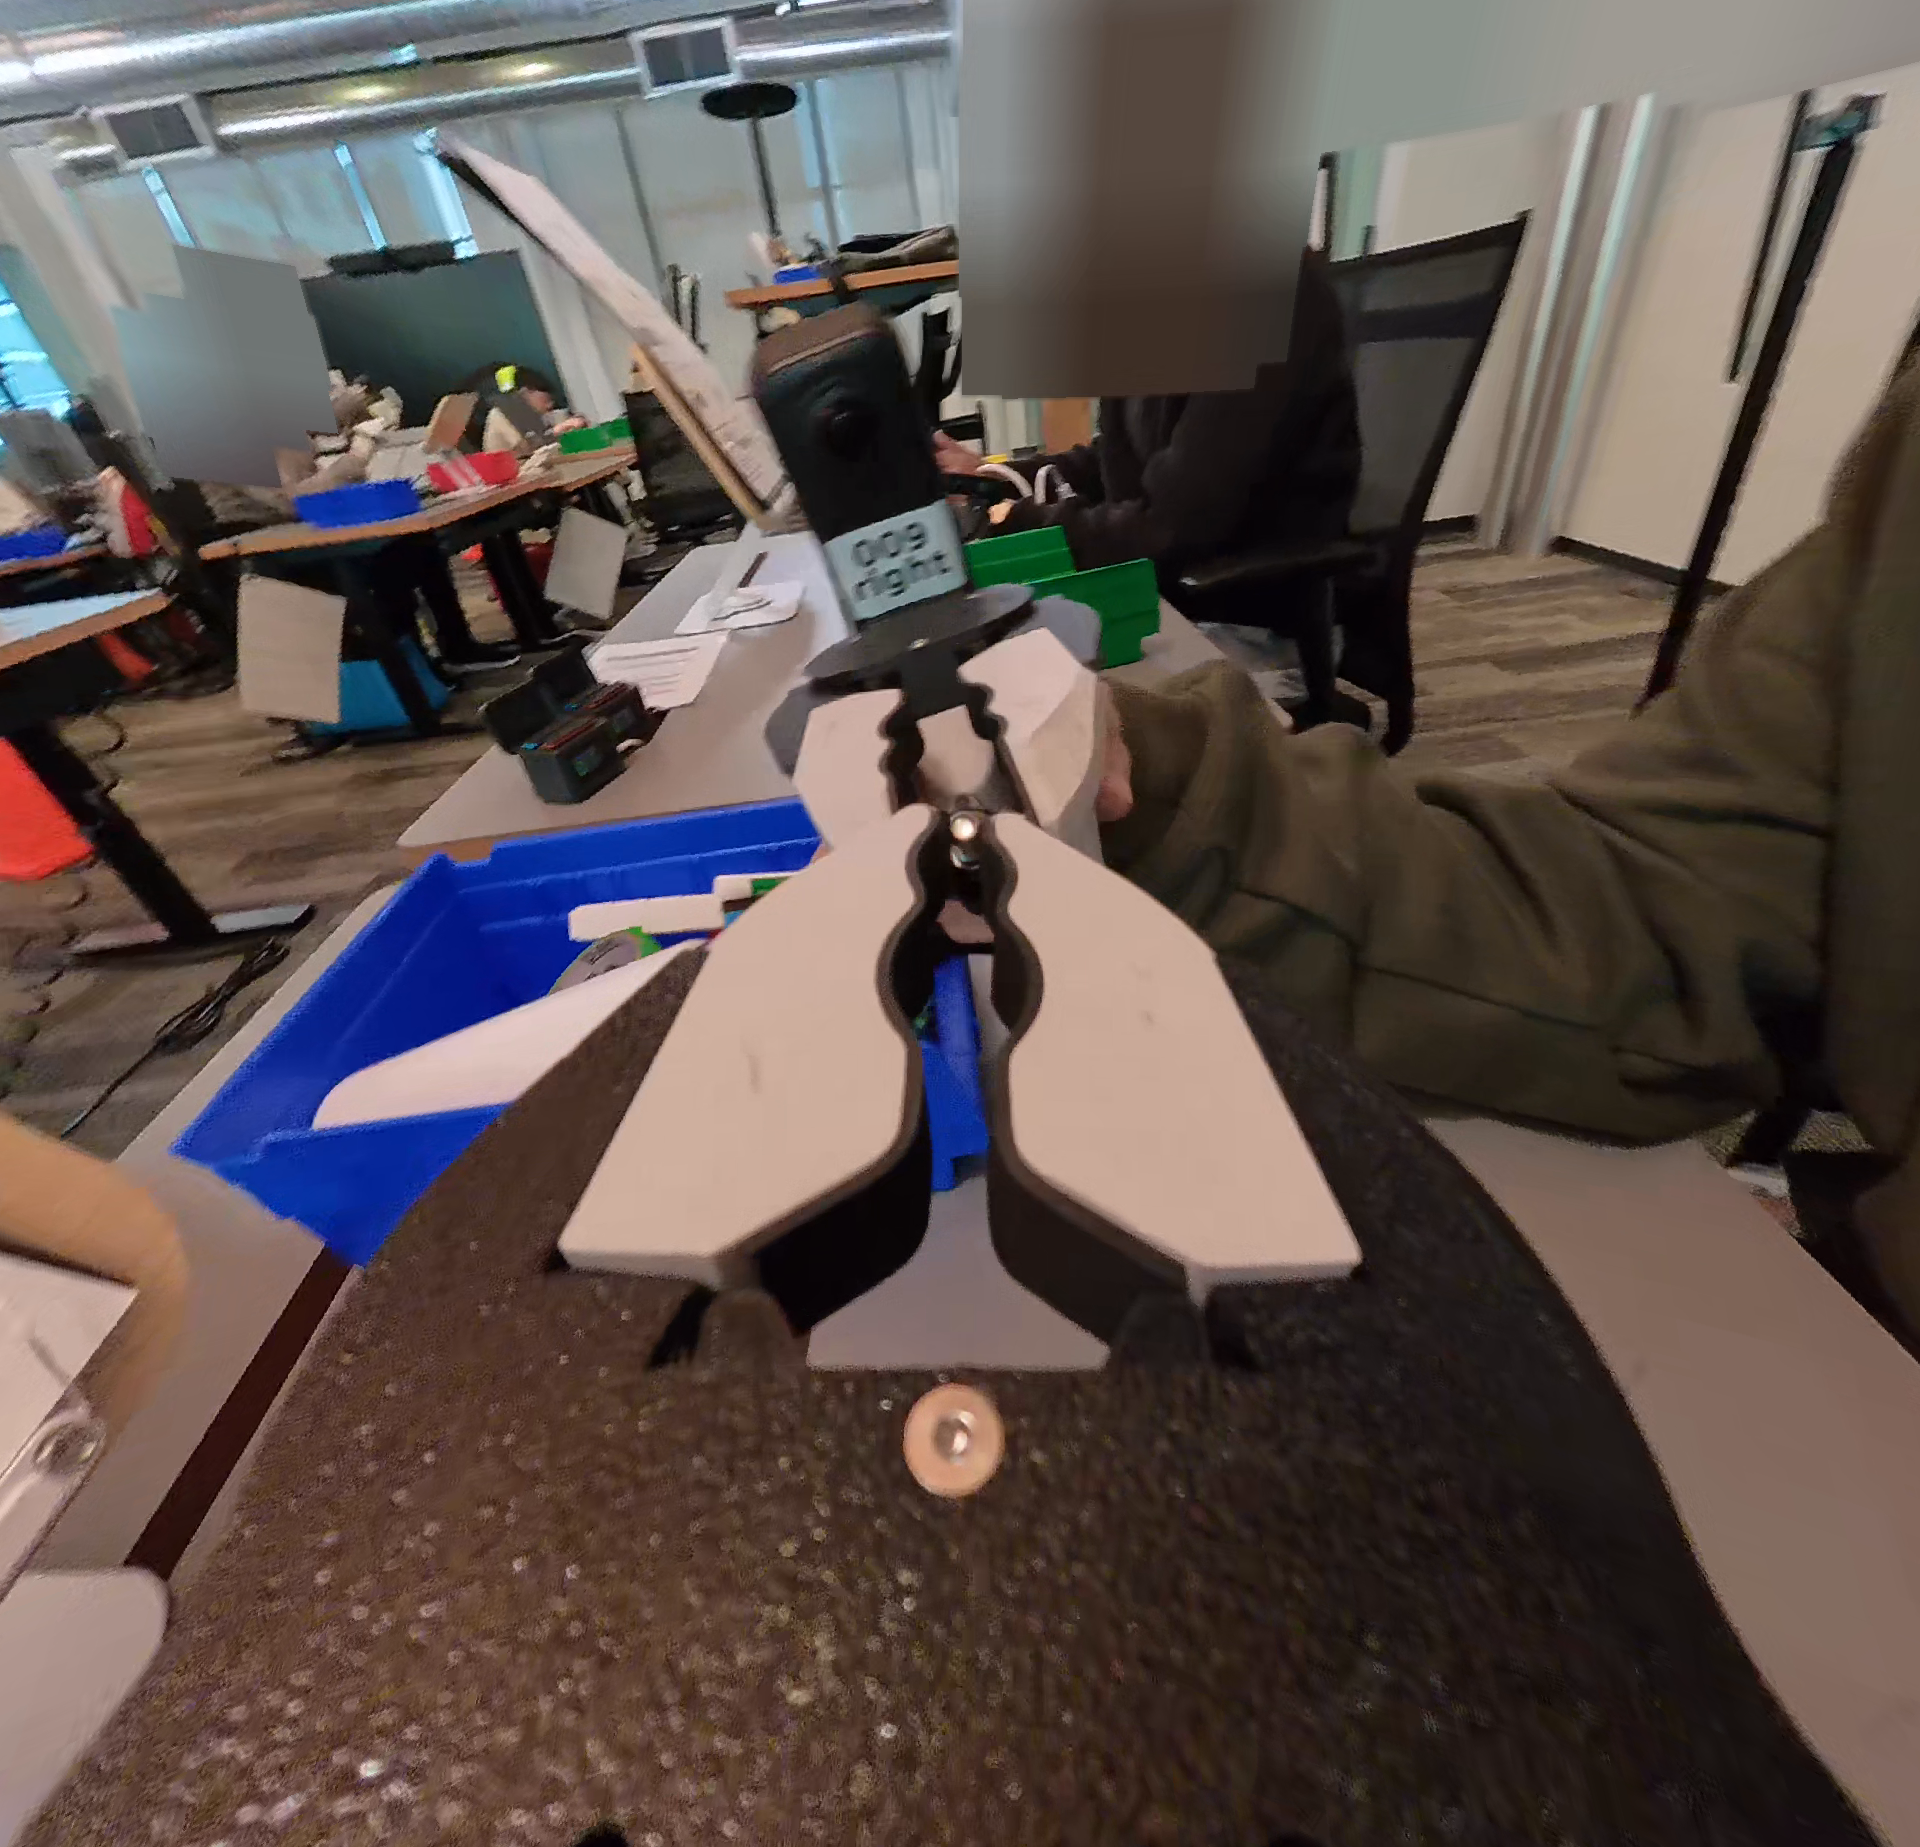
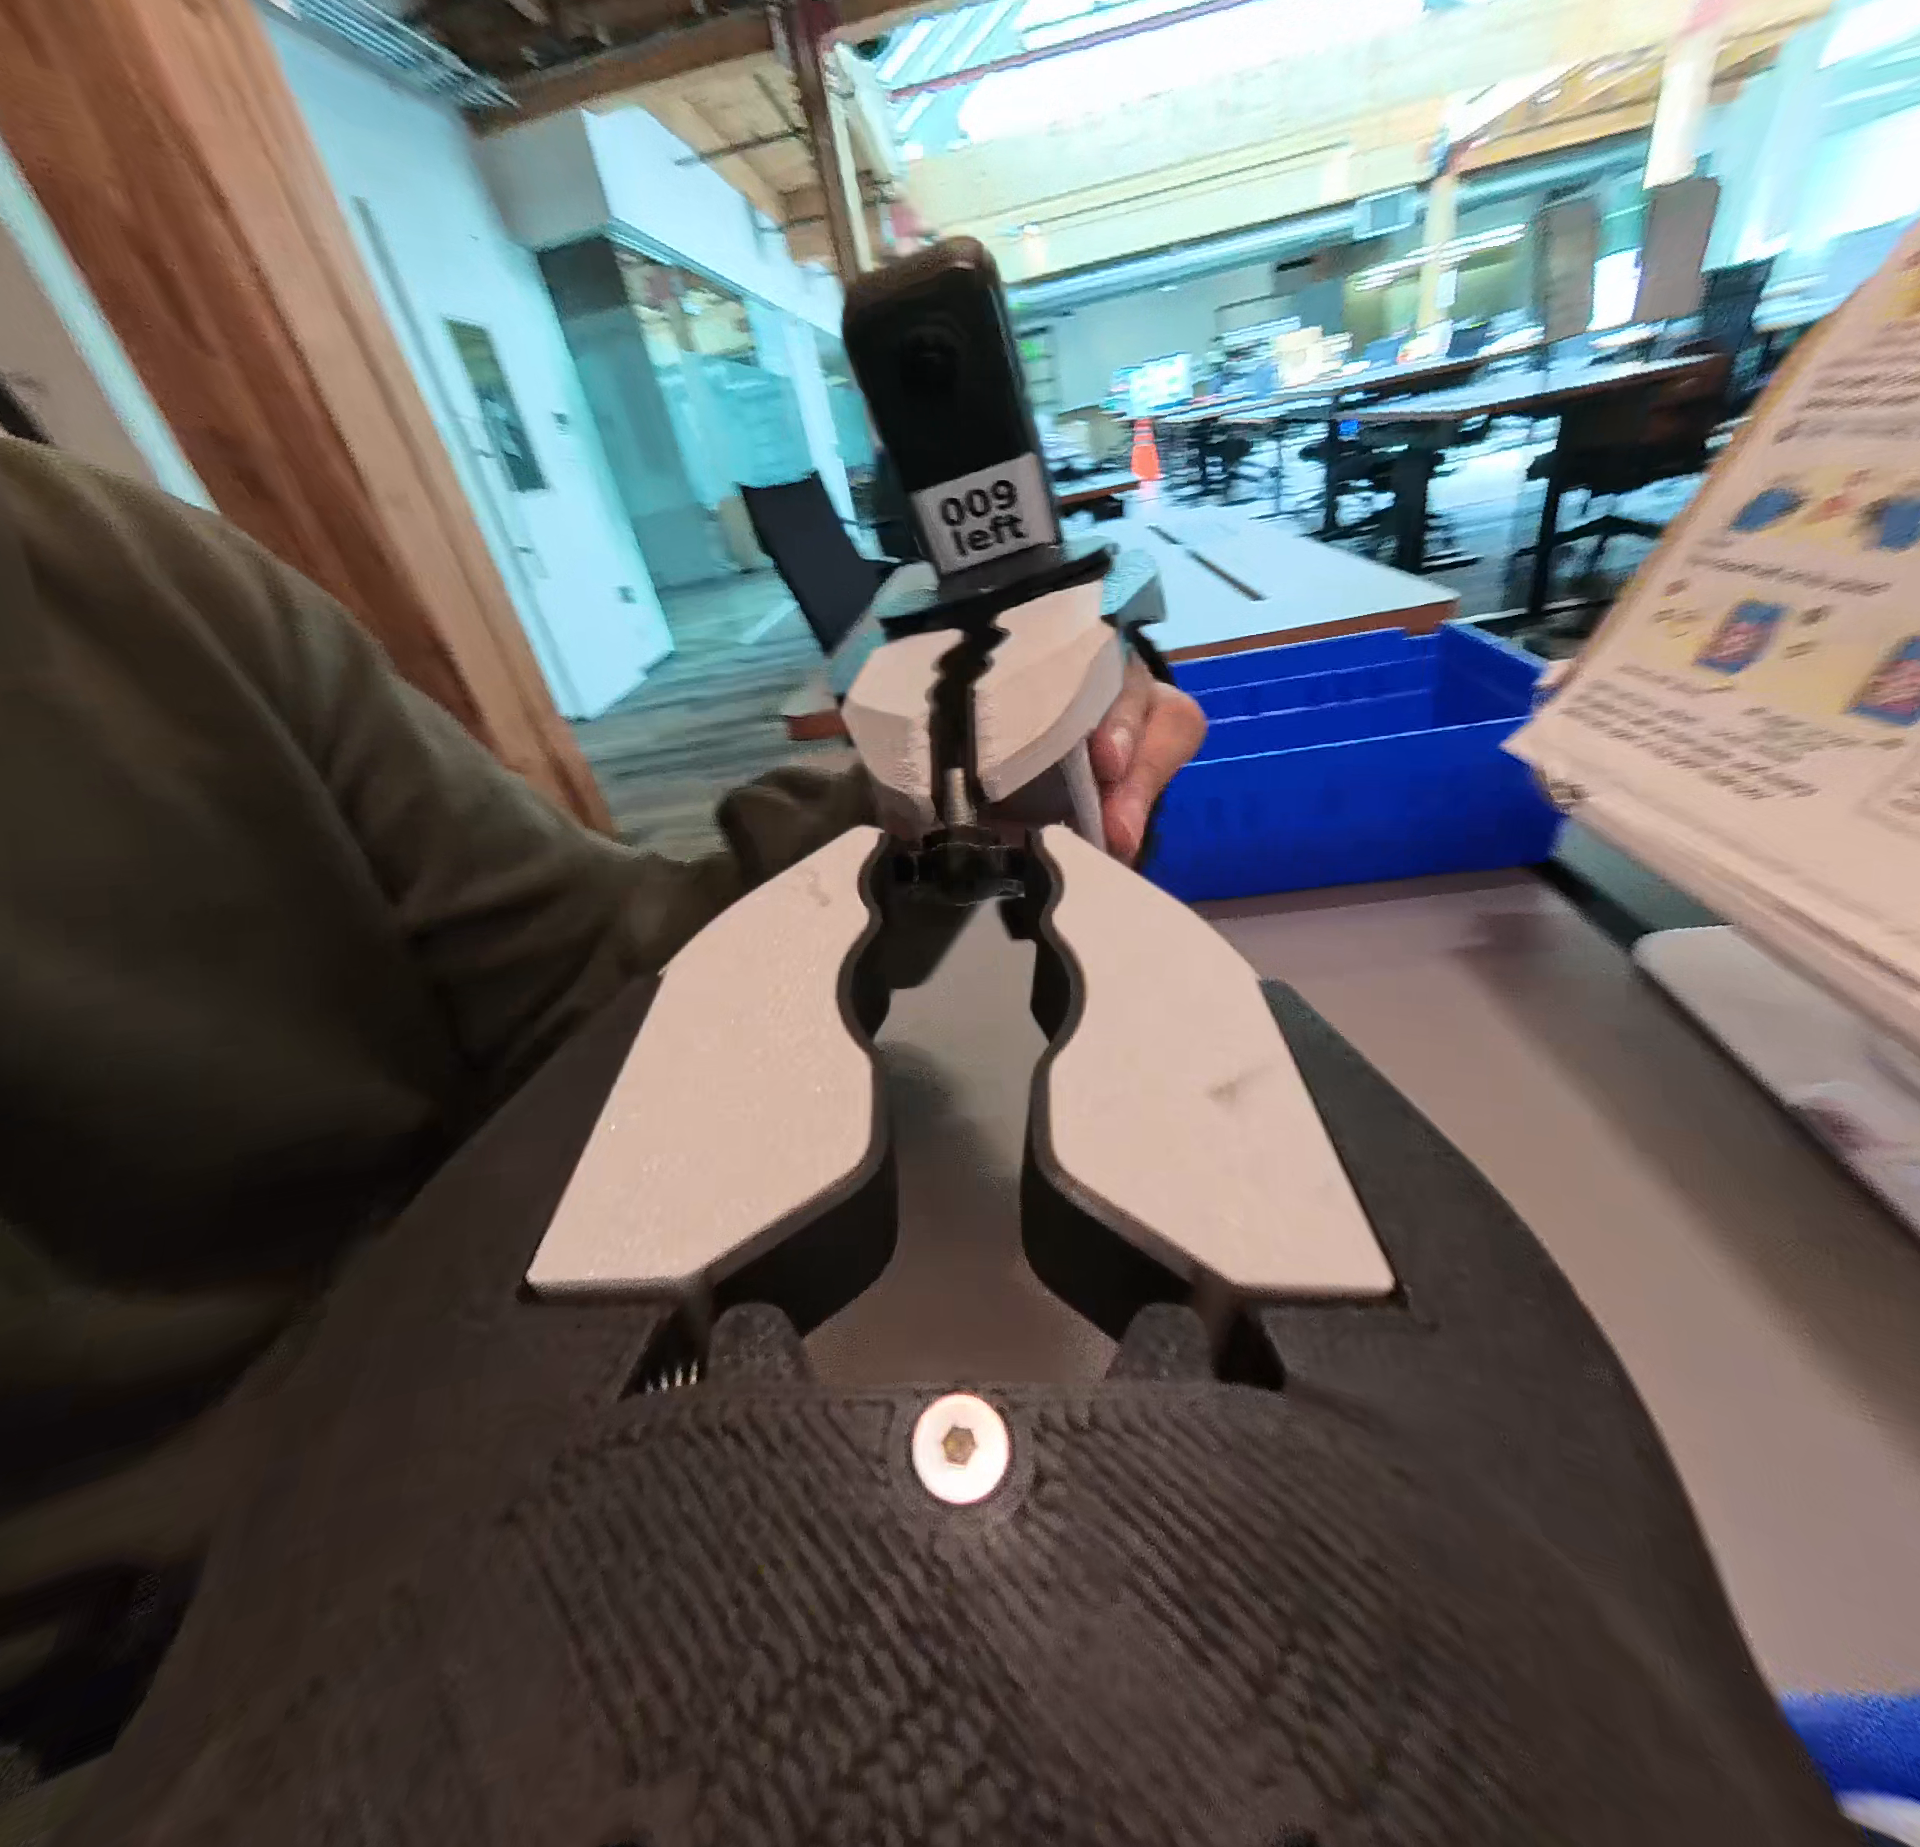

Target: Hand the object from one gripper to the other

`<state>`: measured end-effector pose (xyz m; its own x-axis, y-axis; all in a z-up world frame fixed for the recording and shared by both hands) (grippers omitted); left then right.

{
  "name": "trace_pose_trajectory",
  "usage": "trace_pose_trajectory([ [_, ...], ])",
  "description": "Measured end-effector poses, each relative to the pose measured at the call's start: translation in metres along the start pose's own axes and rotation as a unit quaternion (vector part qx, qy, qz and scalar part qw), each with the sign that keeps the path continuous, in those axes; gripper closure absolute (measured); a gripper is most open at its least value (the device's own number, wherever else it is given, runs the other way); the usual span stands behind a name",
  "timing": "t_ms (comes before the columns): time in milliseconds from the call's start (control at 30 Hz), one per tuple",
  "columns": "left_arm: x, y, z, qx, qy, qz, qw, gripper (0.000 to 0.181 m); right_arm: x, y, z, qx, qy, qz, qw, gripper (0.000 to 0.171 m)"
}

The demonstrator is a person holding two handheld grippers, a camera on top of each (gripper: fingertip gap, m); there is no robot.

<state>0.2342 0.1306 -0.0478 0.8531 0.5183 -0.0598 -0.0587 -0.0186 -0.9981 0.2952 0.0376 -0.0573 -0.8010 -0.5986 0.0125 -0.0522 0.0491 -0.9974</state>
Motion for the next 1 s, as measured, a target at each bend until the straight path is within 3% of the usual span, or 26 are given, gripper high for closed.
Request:
trace_pose_trajectory([
  [167,0.013,-0.012,0.007,-0.011,-0.107,0.039,0.993,0.176,-0.007,-0.002,-0.008,0.058,0.119,0.144,0.981,0.133],
  [367,0.024,-0.02,0.018,-0.002,-0.243,0.056,0.968,0.176,-0.015,-0.007,-0.022,0.146,0.266,0.351,0.886,0.121],
  [433,0.024,-0.02,0.017,0.001,-0.258,0.058,0.964,0.176,-0.017,-0.008,-0.026,0.153,0.292,0.38,0.864,0.125],
  [600,0.022,-0.02,0.013,0.008,-0.269,0.064,0.961,0.176,-0.019,-0.012,-0.029,0.145,0.325,0.393,0.848,0.143],
  [700,0.021,-0.022,0.013,0.004,-0.277,0.066,0.959,0.176,-0.02,-0.011,-0.03,0.152,0.333,0.418,0.831,0.146],
  [833,0.02,-0.023,0.014,0.004,-0.282,0.063,0.957,0.176,-0.02,-0.012,-0.031,0.151,0.33,0.411,0.836,0.147],
  [1000,0.014,-0.027,0.012,-0.019,-0.244,0.048,0.968,0.175,-0.017,-0.016,-0.025,0.067,0.272,0.323,0.904,0.147],
])
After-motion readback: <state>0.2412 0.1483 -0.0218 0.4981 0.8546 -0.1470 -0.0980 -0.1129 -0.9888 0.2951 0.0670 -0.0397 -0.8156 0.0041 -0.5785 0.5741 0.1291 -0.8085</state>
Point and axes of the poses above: each gripper's, where its closed fingertips meet, z back along the fingers, y out of its underside, x = y × z across the jaws, the point moved 6 cm from there along z, back along the fingers, and after that the axes turned 10 degrees about z, right-handed, at the moved point
